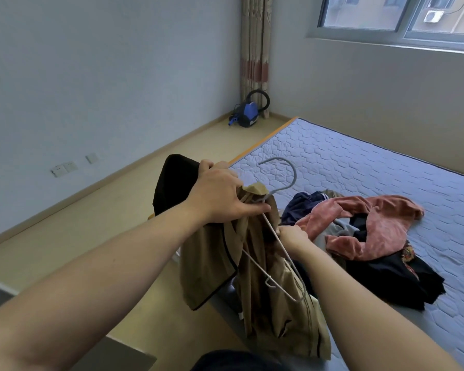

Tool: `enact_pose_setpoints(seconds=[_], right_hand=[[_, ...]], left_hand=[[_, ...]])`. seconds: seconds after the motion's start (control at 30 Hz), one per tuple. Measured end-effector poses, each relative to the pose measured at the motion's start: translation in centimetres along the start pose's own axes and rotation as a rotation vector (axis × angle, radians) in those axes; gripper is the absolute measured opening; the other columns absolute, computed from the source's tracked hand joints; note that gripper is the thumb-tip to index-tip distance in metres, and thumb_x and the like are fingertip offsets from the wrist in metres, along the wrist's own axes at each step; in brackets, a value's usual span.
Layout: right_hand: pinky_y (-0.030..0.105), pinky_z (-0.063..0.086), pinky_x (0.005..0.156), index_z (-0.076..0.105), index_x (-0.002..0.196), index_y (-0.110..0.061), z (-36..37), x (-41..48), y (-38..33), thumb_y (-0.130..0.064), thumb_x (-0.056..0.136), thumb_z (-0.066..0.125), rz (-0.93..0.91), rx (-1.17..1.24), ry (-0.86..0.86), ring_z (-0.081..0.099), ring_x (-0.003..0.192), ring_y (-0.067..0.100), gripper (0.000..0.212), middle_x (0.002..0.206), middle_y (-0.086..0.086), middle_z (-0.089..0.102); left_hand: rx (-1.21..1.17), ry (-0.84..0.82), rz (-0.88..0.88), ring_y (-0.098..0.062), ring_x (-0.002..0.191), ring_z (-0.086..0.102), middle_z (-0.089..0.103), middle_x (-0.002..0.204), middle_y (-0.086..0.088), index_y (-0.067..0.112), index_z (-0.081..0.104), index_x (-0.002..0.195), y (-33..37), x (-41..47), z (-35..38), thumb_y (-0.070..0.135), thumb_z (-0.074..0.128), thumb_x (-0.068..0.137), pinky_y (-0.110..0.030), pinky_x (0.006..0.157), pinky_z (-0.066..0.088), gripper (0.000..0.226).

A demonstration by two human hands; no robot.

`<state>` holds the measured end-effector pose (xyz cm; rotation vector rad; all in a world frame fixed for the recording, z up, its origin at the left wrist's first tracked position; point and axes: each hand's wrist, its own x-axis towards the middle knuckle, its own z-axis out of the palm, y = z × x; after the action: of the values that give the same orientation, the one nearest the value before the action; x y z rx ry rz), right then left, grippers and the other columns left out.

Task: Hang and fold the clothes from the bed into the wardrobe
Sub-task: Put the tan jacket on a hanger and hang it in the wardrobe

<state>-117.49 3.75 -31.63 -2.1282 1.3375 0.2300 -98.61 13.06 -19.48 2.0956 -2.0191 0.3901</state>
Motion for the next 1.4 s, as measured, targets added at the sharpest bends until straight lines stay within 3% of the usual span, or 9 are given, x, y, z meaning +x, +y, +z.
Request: enact_pose_setpoints(seconds=[0.1, 0.23, 0.4, 0.6, 0.73, 0.87, 1.07, 1.2, 1.4], right_hand=[[0.033, 0.048, 0.071, 0.056, 0.071, -0.021, -0.8, 0.0, -1.2, -0.027, 0.077, 0.052, -0.048, 0.154, 0.195, 0.062, 0.090, 0.032, 0.009, 0.095, 0.011, 0.066], [0.036, 0.044, 0.073, 0.048, 0.071, -0.017, -4.5, -0.7, -3.0, -0.009, 0.078, 0.048, -0.101, 0.189, 0.381, 0.055, 0.085, 0.031, 0.011, 0.087, 0.008, 0.058], [0.033, 0.026, 0.056, 0.040, 0.071, -0.018, -8.4, -2.1, -5.3, 0.000, 0.083, 0.049, -0.220, 0.276, 0.525, 0.045, 0.073, 0.025, 0.023, 0.073, 0.001, 0.049], [0.031, 0.035, 0.060, 0.051, 0.068, -0.016, -11.6, -5.0, -10.0, -0.011, 0.093, 0.059, -0.538, 0.454, 0.470, 0.046, 0.064, 0.011, 0.027, 0.067, -0.002, 0.053], [0.050, 0.048, 0.072, 0.056, 0.088, 0.003, -11.8, -4.9, -11.1, -0.012, 0.083, 0.066, -0.618, 0.581, 0.309, 0.051, 0.074, 0.020, 0.018, 0.080, 0.023, 0.058], [0.063, 0.049, 0.080, 0.053, 0.096, 0.006, -11.7, -4.4, -10.4, -0.007, 0.069, 0.073, -0.629, 0.703, 0.139, 0.056, 0.082, 0.028, 0.036, 0.089, 0.033, 0.057], [0.031, 0.045, 0.072, 0.053, 0.091, -0.033, -11.3, -3.8, -8.5, -0.027, 0.080, 0.082, -0.587, 0.326, 0.216, 0.060, 0.086, 0.010, 0.032, 0.092, -0.008, 0.063], [0.035, 0.055, 0.080, 0.066, 0.097, -0.028, -10.3, -2.3, -6.4, -0.040, 0.070, 0.089, -0.449, 0.258, 0.094, 0.068, 0.091, 0.015, 0.038, 0.094, -0.004, 0.071], [0.028, 0.049, 0.064, 0.067, 0.083, -0.020, -8.6, -0.5, -4.7, -0.026, 0.072, 0.079, -0.258, 0.197, 0.059, 0.064, 0.077, 0.020, 0.017, 0.075, -0.001, 0.064]], left_hand=[[-0.069, 0.037, -0.098, -0.012, 0.079, 0.051, 0.053, 0.059, 0.011, 0.022, 0.055, 0.054, -0.8, -0.3, 0.2, 0.079, 0.037, 0.076, -0.043, 0.092, 0.034, 0.064], [-0.240, 0.070, -0.222, -0.014, 0.066, 0.054, 0.053, 0.055, 0.008, 0.028, 0.048, 0.051, -2.8, -0.6, -0.1, 0.065, 0.041, 0.073, -0.046, 0.092, 0.042, 0.043], [-0.340, -0.061, -0.299, -0.017, 0.073, 0.062, 0.060, 0.074, 0.011, 0.032, 0.053, 0.091, -4.0, -0.8, -0.3, 0.065, 0.055, 0.067, -0.040, 0.078, 0.057, 0.041], [-0.559, -0.078, -0.225, -0.019, 0.103, 0.059, 0.060, 0.114, 0.005, 0.047, 0.040, 0.140, -2.6, -0.7, -1.3, 0.052, 0.066, 0.070, -0.039, 0.087, 0.052, 0.075], [-0.707, -0.064, -0.295, -0.019, 0.088, 0.060, 0.057, 0.095, 0.005, 0.039, 0.053, 0.088, -1.5, -0.2, -1.7, 0.045, 0.071, 0.066, -0.033, 0.073, 0.049, 0.029], [-0.862, -0.125, -0.337, -0.006, 0.069, 0.059, 0.062, 0.067, 0.015, 0.030, 0.060, 0.073, -1.5, -0.7, -1.4, 0.036, 0.073, 0.062, -0.030, 0.066, 0.047, 0.017], [-0.929, -0.034, -0.468, -0.013, 0.059, 0.052, 0.053, 0.054, 0.012, 0.022, 0.059, 0.059, -3.0, -0.8, -1.1, 0.033, 0.066, 0.060, -0.037, 0.065, 0.047, 0.013], [-0.939, 0.040, -0.492, -0.012, 0.054, 0.042, 0.043, 0.051, 0.011, 0.017, 0.048, 0.055, -2.9, -0.6, -1.9, 0.031, 0.067, 0.064, -0.035, 0.060, 0.038, 0.026], [-0.935, 0.091, -0.546, -0.014, 0.056, 0.043, 0.043, 0.049, 0.012, 0.019, 0.048, 0.053, -2.7, -0.9, -2.1, 0.032, 0.066, 0.065, -0.034, 0.059, 0.038, 0.025]])
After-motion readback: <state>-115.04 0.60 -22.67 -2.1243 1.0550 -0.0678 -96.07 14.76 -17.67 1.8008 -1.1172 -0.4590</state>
